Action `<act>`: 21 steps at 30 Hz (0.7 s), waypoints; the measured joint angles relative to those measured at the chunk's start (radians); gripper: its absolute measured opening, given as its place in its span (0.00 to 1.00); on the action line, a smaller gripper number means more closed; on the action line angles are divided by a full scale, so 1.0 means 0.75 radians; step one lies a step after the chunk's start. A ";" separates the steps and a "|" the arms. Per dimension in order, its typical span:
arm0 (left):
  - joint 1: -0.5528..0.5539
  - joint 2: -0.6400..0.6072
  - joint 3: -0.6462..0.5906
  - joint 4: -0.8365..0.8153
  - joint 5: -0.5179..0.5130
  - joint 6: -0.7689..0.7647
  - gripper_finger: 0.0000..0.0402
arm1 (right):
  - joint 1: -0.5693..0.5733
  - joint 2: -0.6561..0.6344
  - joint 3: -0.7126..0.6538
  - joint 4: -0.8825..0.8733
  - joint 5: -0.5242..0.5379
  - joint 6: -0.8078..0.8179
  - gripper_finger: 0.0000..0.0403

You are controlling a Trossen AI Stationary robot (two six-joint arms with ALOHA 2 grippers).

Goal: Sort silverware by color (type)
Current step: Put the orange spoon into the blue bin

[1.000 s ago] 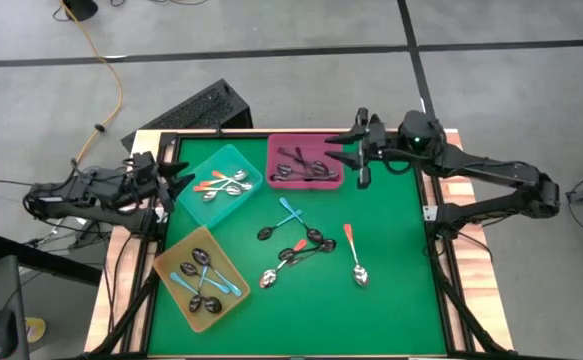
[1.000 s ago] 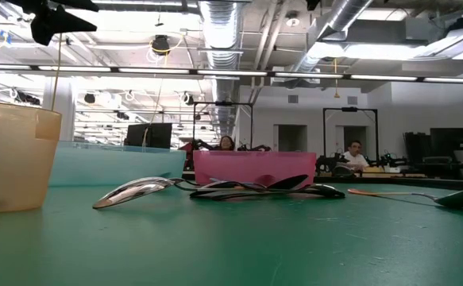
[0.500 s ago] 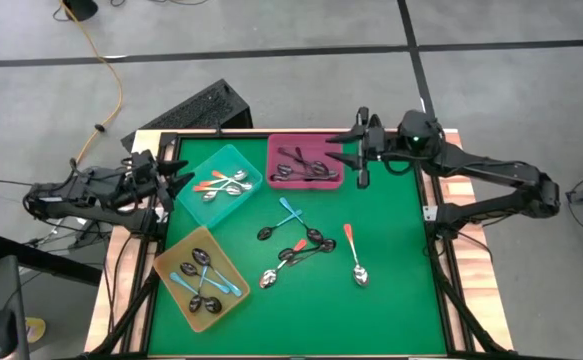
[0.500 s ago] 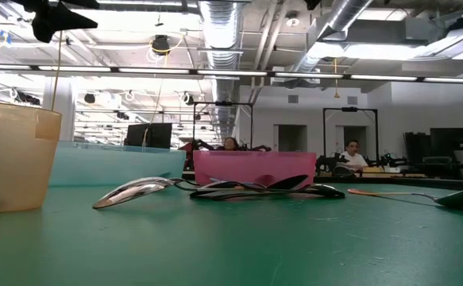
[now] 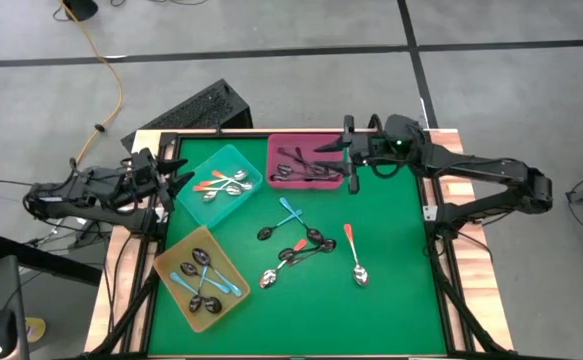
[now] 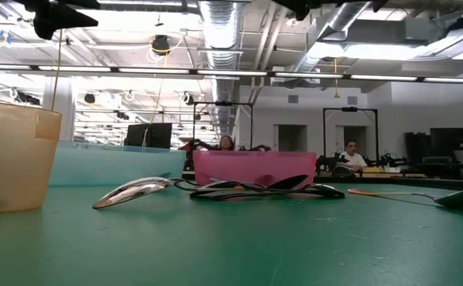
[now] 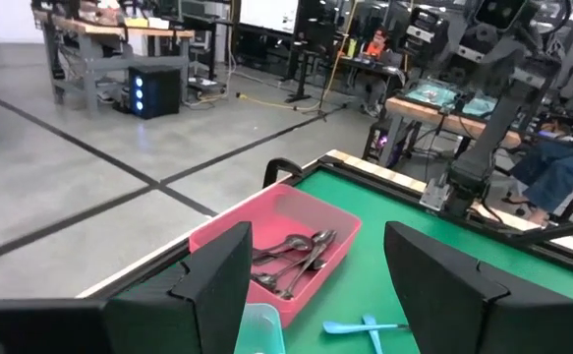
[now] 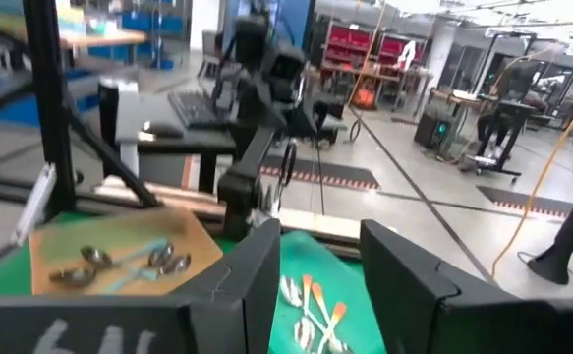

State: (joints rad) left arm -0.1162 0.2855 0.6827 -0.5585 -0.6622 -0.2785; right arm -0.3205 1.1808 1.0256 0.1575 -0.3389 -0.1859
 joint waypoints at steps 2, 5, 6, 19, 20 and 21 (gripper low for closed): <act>0.000 -0.001 0.000 0.000 0.000 0.029 0.54 | 0.000 -0.027 0.000 0.009 0.000 0.030 0.41; 0.000 -0.010 0.000 0.001 0.000 0.070 0.54 | 0.014 -0.067 0.001 0.004 0.001 0.052 0.41; 0.000 -0.010 0.000 0.001 0.000 0.079 0.54 | 0.019 -0.077 0.003 -0.010 0.001 0.067 0.41; -0.001 -0.009 0.000 -0.006 0.086 0.101 0.54 | 0.189 -0.060 0.002 -0.533 0.517 0.307 0.41; -0.001 -0.009 0.000 -0.006 0.086 0.101 0.54 | 0.203 -0.057 0.001 -0.549 0.521 0.337 0.41; -0.001 -0.009 0.000 -0.005 0.086 0.100 0.54 | 0.215 -0.056 -0.002 -0.563 0.521 0.353 0.41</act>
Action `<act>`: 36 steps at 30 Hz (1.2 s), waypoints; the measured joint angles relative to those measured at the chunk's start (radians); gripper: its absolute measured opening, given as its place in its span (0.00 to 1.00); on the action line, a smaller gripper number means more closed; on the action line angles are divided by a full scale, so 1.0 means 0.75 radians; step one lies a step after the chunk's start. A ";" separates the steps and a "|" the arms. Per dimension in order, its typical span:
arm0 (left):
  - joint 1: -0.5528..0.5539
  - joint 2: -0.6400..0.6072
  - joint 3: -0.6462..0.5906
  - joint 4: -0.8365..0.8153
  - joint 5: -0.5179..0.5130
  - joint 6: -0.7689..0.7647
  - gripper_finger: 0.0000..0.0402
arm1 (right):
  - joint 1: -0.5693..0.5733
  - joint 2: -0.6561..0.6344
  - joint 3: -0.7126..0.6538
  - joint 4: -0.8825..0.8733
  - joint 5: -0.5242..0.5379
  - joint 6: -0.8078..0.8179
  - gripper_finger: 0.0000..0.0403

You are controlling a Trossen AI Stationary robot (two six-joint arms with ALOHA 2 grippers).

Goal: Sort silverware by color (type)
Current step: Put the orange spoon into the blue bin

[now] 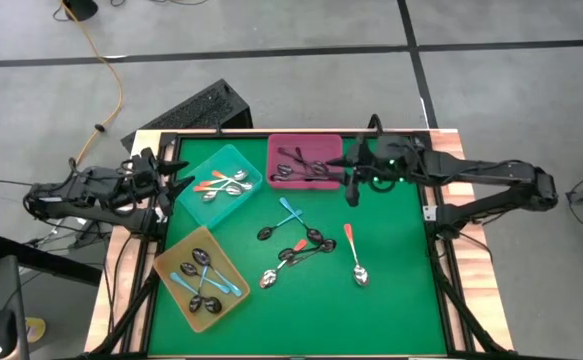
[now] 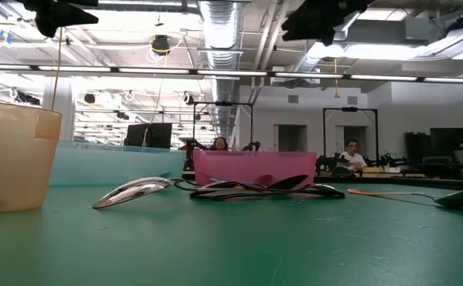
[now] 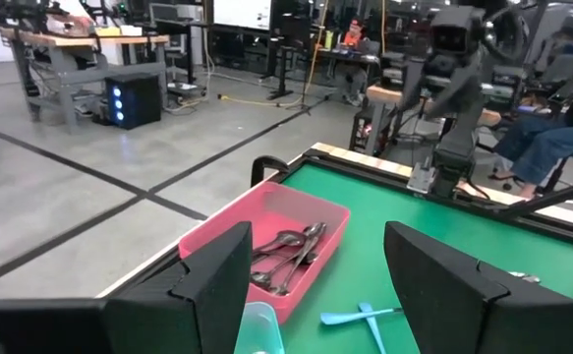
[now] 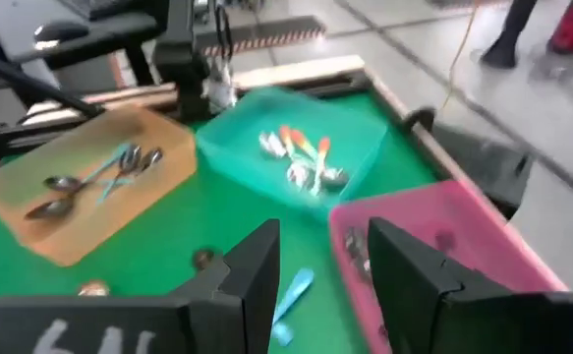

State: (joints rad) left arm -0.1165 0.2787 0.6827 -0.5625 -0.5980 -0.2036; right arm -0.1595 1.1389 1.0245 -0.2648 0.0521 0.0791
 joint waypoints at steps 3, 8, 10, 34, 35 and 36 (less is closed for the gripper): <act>0.000 0.000 0.000 0.000 0.001 0.003 0.54 | 0.061 0.034 0.007 0.033 0.000 0.004 0.41; 0.000 0.000 0.000 0.001 -0.001 0.016 0.54 | 0.130 0.135 0.002 0.032 0.000 0.007 0.41; 0.000 0.000 0.000 0.001 -0.001 0.014 0.54 | 0.152 0.182 0.002 0.055 0.001 0.010 0.41; 0.000 0.000 0.000 0.002 -0.003 -0.037 0.54 | 0.339 0.715 0.002 0.465 -0.003 0.000 0.41; 0.000 0.000 0.000 0.001 -0.004 -0.037 0.54 | 0.345 0.715 0.002 0.472 -0.002 0.000 0.41; 0.000 0.000 0.000 0.001 -0.004 -0.037 0.54 | 0.349 0.714 0.003 0.475 -0.002 0.000 0.41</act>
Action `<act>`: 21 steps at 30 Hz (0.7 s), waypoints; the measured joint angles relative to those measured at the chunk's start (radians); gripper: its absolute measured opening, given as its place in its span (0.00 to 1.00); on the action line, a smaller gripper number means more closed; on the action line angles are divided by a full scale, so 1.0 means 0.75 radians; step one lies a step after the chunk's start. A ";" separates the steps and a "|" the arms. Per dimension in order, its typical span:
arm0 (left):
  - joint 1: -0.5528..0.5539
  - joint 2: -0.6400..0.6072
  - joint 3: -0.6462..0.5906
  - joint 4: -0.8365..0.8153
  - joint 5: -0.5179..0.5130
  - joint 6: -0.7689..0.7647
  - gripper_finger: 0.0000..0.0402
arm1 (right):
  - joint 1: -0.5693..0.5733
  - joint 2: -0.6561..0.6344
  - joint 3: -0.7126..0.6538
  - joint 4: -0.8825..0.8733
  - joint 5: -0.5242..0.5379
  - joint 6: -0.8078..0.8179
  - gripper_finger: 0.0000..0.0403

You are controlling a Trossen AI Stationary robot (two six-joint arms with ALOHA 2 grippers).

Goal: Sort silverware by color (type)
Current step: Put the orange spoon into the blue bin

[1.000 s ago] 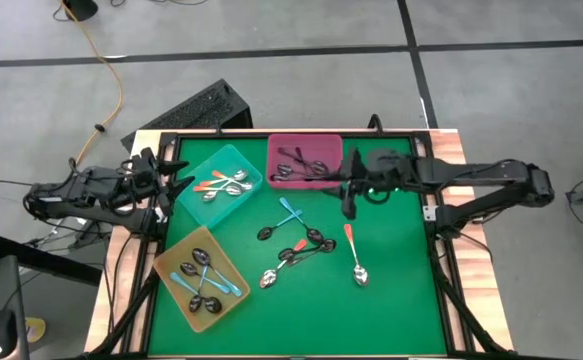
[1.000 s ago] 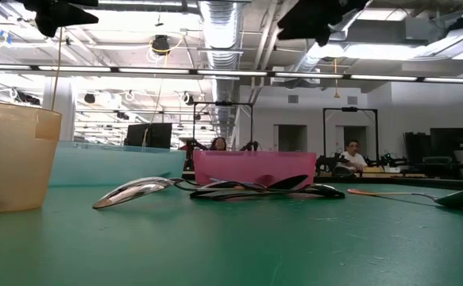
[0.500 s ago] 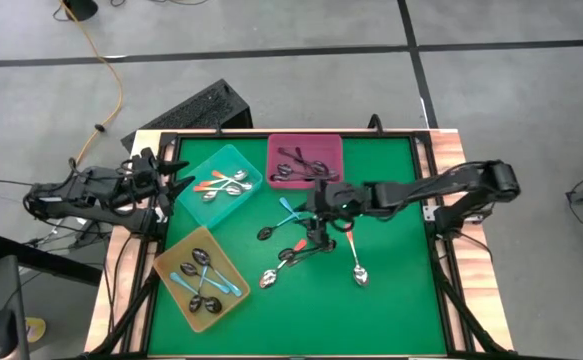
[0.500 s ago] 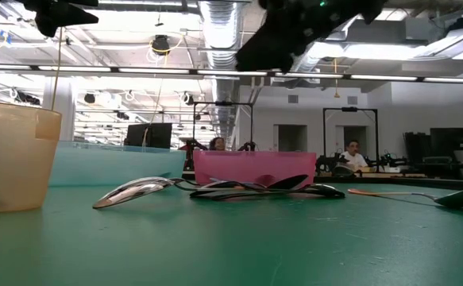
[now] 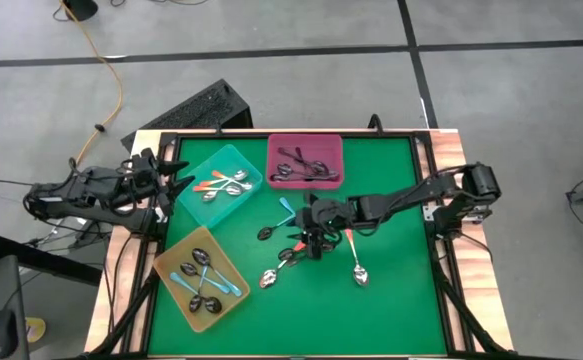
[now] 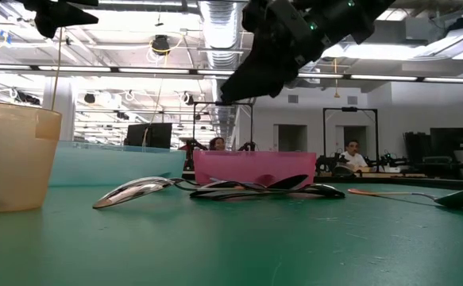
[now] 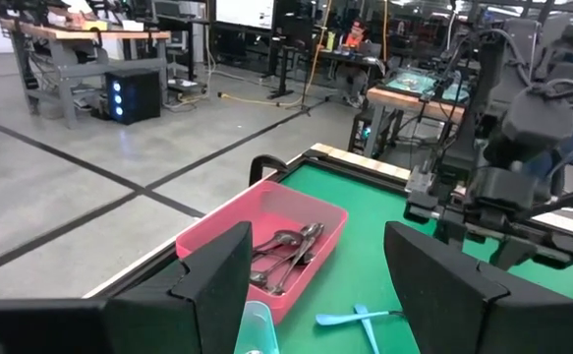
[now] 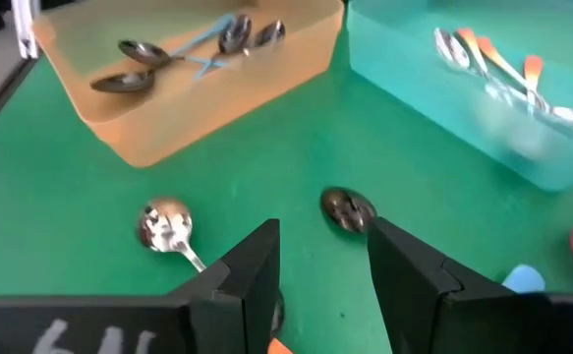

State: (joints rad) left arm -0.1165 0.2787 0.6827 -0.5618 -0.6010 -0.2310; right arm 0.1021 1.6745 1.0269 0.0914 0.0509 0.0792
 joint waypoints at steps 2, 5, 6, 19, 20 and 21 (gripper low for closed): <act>0.000 0.000 0.000 0.000 -0.002 -0.001 0.54 | 0.005 0.000 0.000 -0.002 0.000 0.000 0.41; 0.000 0.000 0.000 0.000 -0.002 -0.001 0.54 | 0.004 0.000 0.000 -0.004 0.002 0.005 0.41; 0.000 0.000 0.000 0.001 -0.002 -0.001 0.54 | 0.003 0.000 0.000 -0.003 0.012 0.017 0.41; 0.000 0.000 0.000 0.001 -0.001 -0.018 0.54 | -0.055 0.022 0.000 -0.059 0.180 0.207 0.41; 0.000 0.000 0.000 0.002 -0.001 -0.022 0.54 | -0.064 0.022 0.000 -0.061 0.180 0.196 0.41; 0.000 0.000 0.000 0.002 -0.001 -0.036 0.54 | -0.074 0.022 0.000 -0.061 0.180 0.178 0.41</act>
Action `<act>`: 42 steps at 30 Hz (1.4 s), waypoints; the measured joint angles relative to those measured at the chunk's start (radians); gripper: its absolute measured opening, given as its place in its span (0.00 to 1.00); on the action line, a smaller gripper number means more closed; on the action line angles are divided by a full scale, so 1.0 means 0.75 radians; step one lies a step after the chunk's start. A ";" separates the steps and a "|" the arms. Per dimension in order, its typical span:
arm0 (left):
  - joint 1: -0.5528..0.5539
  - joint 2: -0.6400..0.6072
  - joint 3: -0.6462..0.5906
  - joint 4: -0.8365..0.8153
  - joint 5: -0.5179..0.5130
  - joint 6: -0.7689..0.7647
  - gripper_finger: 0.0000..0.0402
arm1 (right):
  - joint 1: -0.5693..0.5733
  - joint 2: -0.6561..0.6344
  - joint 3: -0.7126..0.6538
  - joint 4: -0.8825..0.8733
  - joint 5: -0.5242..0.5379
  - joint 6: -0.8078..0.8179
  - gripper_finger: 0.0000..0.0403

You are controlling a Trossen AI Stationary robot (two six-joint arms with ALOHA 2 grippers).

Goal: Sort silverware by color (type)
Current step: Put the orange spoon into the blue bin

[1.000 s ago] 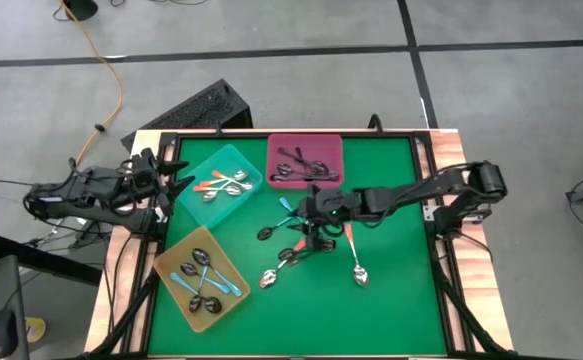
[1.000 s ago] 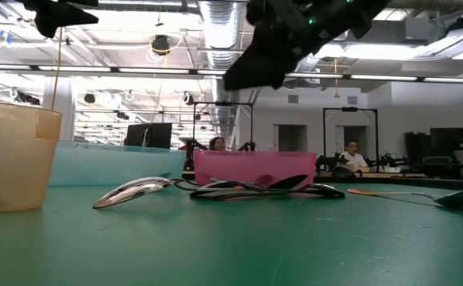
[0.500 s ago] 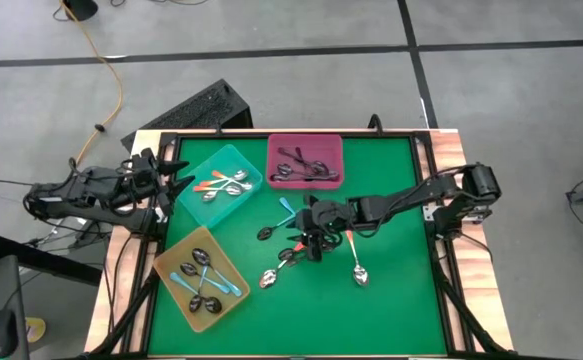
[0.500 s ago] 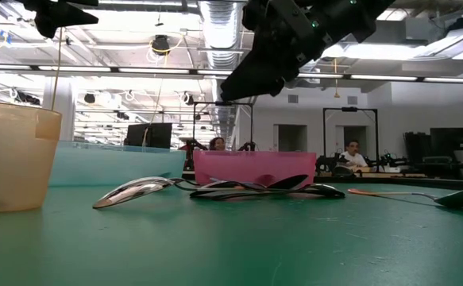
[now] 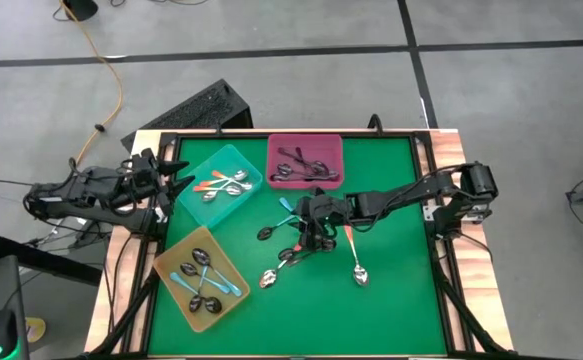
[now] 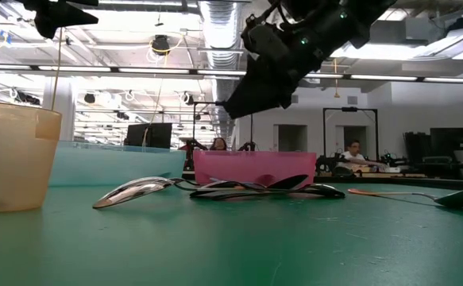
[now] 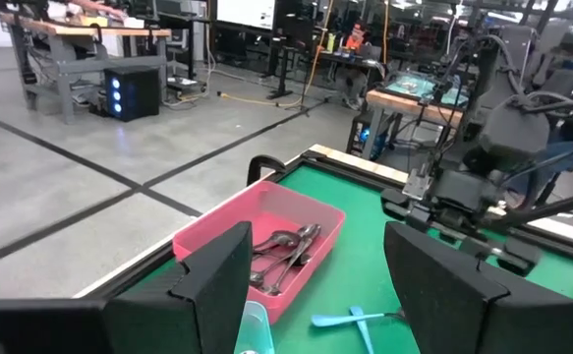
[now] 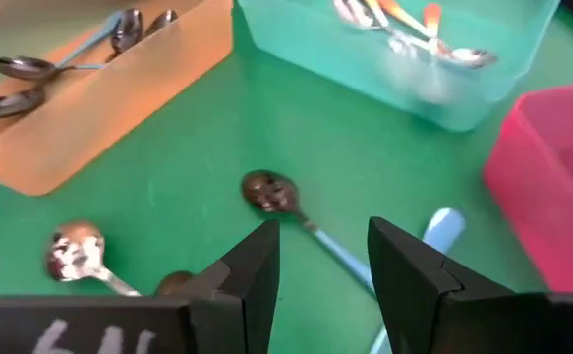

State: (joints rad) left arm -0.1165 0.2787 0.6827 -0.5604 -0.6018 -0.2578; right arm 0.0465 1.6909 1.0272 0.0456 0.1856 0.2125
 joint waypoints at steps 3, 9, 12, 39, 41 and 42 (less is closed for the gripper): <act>0.000 0.000 0.000 0.003 0.001 -0.032 0.54 | -0.038 0.000 0.000 -0.016 0.000 -0.040 0.41; 0.001 0.000 0.000 0.041 -0.033 -0.016 0.54 | -0.131 0.000 0.000 -0.013 -0.001 -0.039 0.41; 0.001 0.000 0.000 0.079 -0.043 0.019 0.54 | -0.167 0.000 0.000 -0.006 0.000 0.004 0.41; 0.001 0.000 0.000 0.173 -0.063 0.166 0.54 | -0.112 0.000 0.000 -0.233 0.222 0.229 0.41; 0.001 0.000 0.000 0.178 -0.027 0.194 0.54 | -0.126 0.000 0.000 -0.234 0.217 0.230 0.41; 0.001 0.000 0.000 0.170 -0.002 0.208 0.54 | -0.128 0.000 0.000 -0.236 0.216 0.230 0.41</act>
State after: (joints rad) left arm -0.1158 0.2787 0.6827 -0.4329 -0.6030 -0.1020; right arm -0.0494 1.6907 1.0271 -0.1315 0.3473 0.3847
